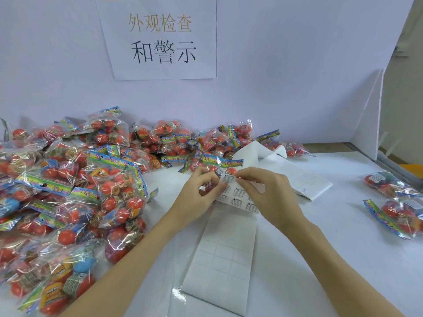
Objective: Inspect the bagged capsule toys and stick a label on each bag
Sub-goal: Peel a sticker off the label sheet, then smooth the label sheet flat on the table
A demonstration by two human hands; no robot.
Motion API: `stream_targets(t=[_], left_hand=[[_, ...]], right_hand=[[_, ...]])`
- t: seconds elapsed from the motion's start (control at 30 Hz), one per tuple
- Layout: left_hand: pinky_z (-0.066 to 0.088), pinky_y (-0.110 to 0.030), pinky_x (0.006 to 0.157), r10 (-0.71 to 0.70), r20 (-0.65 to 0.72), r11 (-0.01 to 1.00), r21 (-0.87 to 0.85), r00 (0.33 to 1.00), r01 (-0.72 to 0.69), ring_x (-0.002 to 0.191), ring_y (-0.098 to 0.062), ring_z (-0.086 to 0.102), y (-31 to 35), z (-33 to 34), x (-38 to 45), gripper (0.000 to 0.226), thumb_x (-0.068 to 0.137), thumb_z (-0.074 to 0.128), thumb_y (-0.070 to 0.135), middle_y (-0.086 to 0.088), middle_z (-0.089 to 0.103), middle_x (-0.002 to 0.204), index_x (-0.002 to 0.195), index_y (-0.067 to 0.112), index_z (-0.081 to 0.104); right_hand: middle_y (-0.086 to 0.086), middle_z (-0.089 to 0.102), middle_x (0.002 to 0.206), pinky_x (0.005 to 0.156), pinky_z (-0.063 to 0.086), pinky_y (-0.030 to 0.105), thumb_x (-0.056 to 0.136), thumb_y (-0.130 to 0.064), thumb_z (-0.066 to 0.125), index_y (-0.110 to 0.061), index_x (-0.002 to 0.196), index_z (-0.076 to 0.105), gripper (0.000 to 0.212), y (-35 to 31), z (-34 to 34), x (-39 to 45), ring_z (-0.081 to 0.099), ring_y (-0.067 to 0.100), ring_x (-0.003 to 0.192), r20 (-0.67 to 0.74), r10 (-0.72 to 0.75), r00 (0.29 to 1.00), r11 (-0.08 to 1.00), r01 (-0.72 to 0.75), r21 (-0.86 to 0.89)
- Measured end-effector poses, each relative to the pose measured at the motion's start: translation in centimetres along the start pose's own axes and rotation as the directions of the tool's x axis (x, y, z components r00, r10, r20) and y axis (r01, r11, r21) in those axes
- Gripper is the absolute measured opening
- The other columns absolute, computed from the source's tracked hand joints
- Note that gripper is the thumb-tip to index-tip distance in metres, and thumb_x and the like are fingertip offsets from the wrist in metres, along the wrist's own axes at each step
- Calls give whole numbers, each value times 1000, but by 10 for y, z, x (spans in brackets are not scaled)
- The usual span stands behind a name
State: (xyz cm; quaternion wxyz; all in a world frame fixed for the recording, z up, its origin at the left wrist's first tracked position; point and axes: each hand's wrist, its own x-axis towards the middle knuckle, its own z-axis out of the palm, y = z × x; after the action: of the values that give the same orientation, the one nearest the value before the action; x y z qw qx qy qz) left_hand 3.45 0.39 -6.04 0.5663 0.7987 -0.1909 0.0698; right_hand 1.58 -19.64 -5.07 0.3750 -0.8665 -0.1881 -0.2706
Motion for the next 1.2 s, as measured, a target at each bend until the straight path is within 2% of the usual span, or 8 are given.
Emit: stream_targets(t=[0.17,0.37,0.63,0.77,0.87,1.0,1.13,1.2], left_hand=[[41,-10,73,-29,10,1000,11,1000,29,75,4,50,0,1,0,27,101,66,22,1,48,96,75,22,59],[42,-49,95,-75,71,995,-65,995,80,98,-33,47,-4,-2,1,30,108,53,16,-10,41,98,89,-6,57],[38,-22,83,-87,74,996,26,993,86,87,-10,48,-2,-2,1,15,101,61,6,-3,45,96,86,4,60],[45,-39,92,-111,64,994,3,992,111,96,-25,54,-3,-2,1,13,102,60,6,-13,49,105,92,-3,61],[48,-54,97,-161,25,984,-70,987,163,97,-39,58,-7,-3,4,14,102,59,5,-23,50,115,93,-6,61],[49,-27,71,-162,-63,971,-186,985,148,83,-16,51,-5,-3,3,25,107,52,10,-13,48,98,85,5,62],[51,-28,80,-3,-287,999,-52,958,-13,96,-19,63,-6,-5,5,5,99,67,7,-4,66,102,98,13,68],[51,-19,79,56,-313,995,-63,948,-79,92,-9,68,-4,-7,5,16,95,68,-1,12,72,98,102,13,67]], right_hand=[[-5,77,100,82,56,31,95,-12,77,-16,104,81,11,-1,3,-1,72,12,90,-73,-123,990,991,118,-66],[0,75,97,77,58,40,90,-6,81,-13,104,82,16,-3,5,0,70,22,90,-100,-191,977,979,181,-98],[0,70,96,71,53,25,88,-3,81,-11,97,80,12,-5,6,-1,61,13,73,-104,-185,977,981,178,-72],[2,70,103,80,58,33,89,0,79,-10,97,79,12,-6,7,-3,68,17,85,-70,-157,985,987,160,33],[-2,73,106,92,58,32,94,2,71,-10,100,72,13,-11,9,-4,71,16,101,-37,-10,999,970,19,242],[-2,75,98,85,59,29,97,1,65,-10,95,68,12,-11,8,3,73,17,97,-50,299,953,809,-225,543],[11,76,93,66,54,23,99,-6,67,1,100,70,8,-4,-6,12,73,18,85,-16,485,874,549,-290,783],[11,77,91,61,50,20,98,-9,70,0,101,72,10,1,-12,15,69,14,79,17,509,861,488,-304,818]])
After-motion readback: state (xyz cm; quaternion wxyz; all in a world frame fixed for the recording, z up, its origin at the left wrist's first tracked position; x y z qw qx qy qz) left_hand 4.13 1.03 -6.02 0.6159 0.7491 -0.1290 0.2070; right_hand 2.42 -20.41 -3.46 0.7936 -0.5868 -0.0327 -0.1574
